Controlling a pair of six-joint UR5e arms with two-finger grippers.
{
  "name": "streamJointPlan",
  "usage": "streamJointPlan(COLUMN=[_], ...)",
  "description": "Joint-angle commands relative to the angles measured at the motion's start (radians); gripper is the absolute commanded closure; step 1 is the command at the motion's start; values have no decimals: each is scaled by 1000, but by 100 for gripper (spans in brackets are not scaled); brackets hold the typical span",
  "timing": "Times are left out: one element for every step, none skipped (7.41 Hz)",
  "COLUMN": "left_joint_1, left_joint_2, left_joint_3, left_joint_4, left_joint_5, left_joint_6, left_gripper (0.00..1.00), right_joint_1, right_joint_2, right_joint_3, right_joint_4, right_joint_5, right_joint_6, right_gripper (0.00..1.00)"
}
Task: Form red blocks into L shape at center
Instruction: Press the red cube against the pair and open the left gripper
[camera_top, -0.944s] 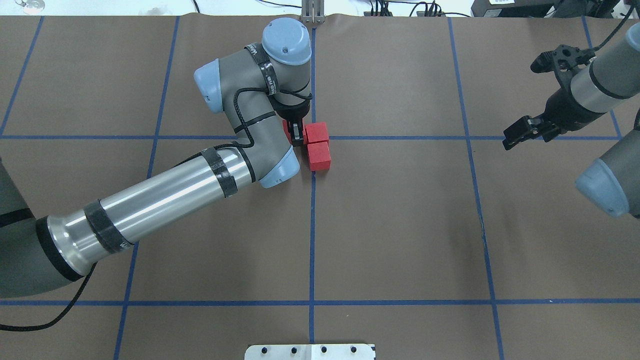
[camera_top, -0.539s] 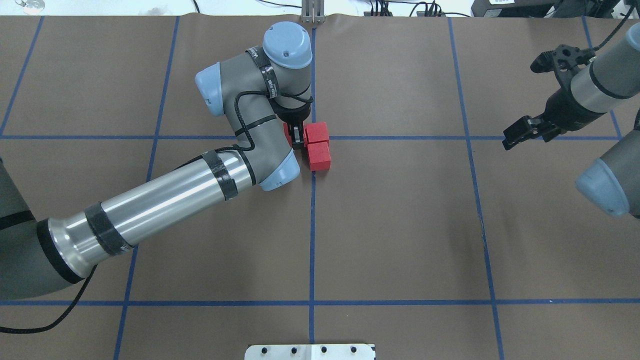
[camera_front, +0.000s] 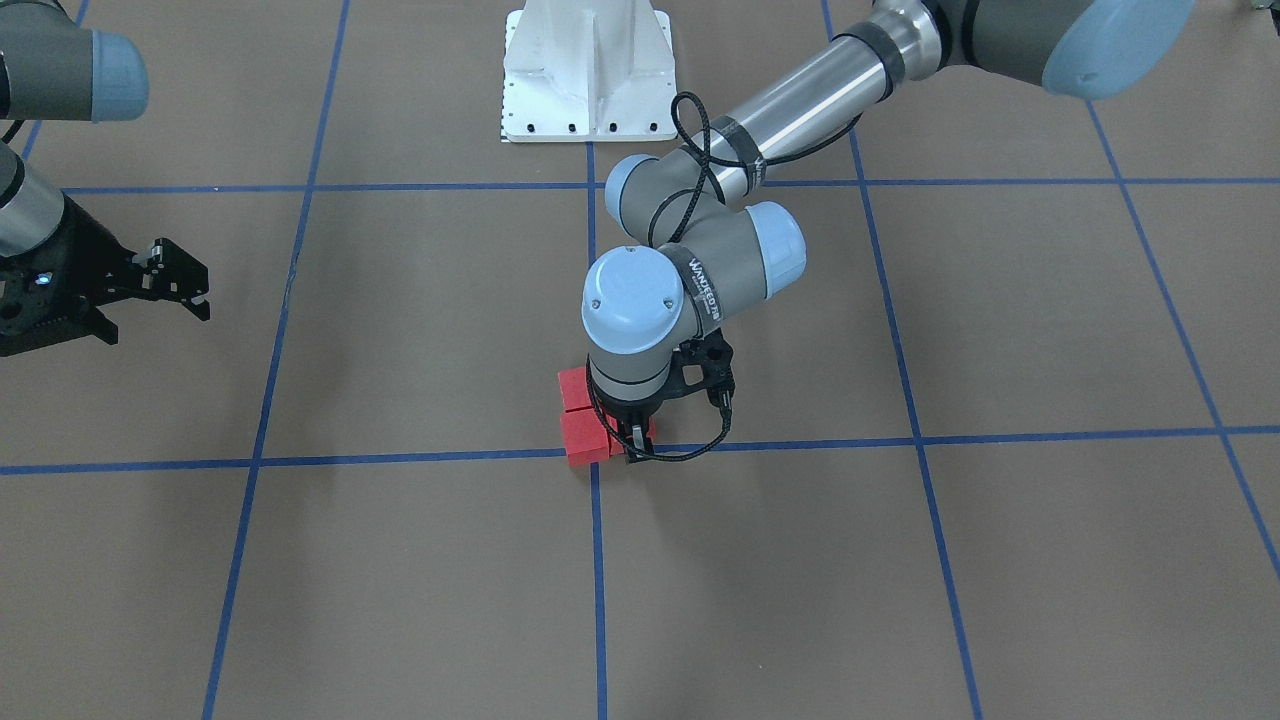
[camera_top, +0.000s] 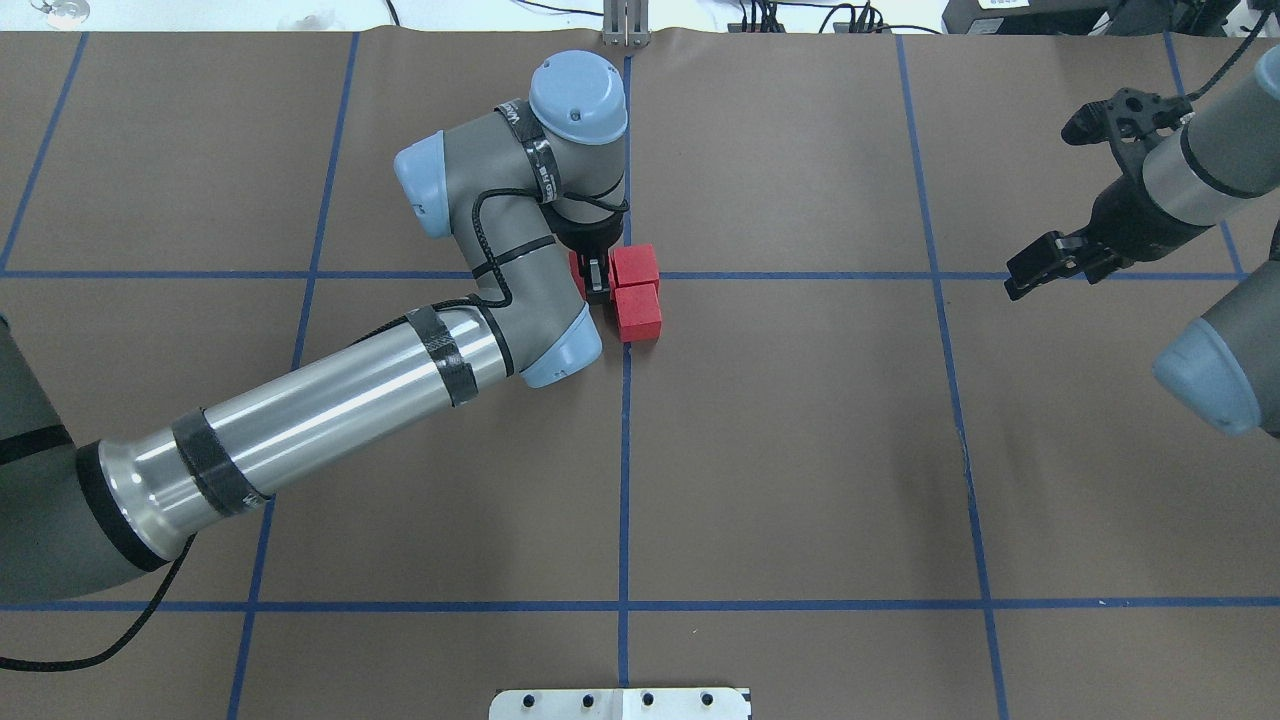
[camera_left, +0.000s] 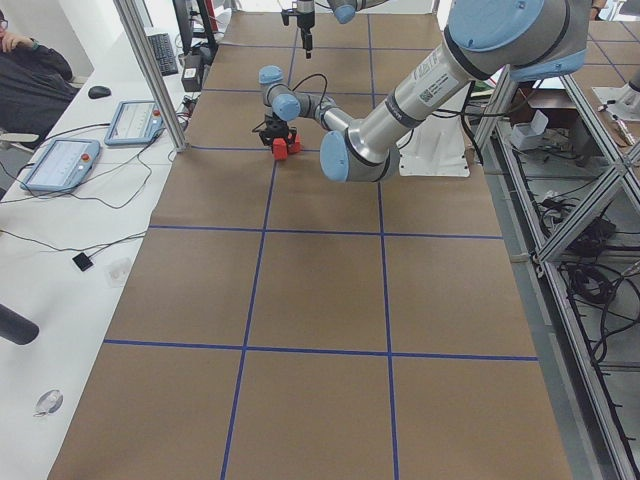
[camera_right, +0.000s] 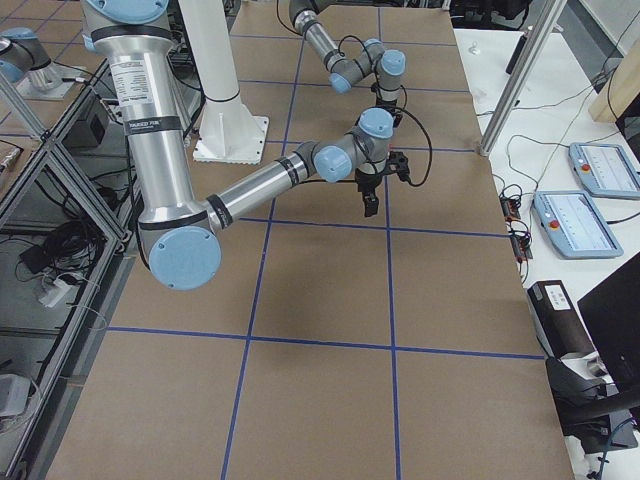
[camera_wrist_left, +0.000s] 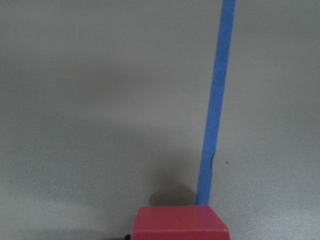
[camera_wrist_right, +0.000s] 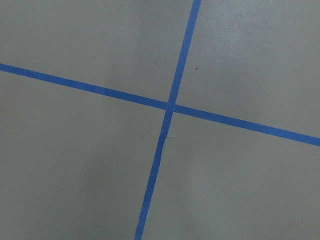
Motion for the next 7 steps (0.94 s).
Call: streamJointPlan(left_joint_1=[0, 0, 0, 0, 0, 0, 0], left_joint_2=[2, 0, 2, 2, 2, 0, 0], left_joint_3=[0, 0, 0, 0, -1, -3, -3], left_joint_4=[2, 5, 3, 2, 2, 0, 0], left_joint_5=[1, 1, 1, 1, 1, 1, 1], left_joint_6=[-3, -6, -29, -35, -35, -37, -37], left_gripper=[54, 45, 45, 45, 43, 42, 42], right_joint_1=[-2, -2, -2, -2, -2, -2, -2], right_joint_2=[0, 0, 0, 0, 0, 0, 0], right_joint_3=[0, 0, 0, 5, 6, 5, 5], right_joint_4=[0, 0, 0, -2, -2, -2, -2], right_joint_5=[2, 0, 2, 2, 2, 0, 0], right_joint_6=[1, 1, 1, 1, 1, 1, 1], right_gripper=[1, 1, 1, 1, 1, 1, 1])
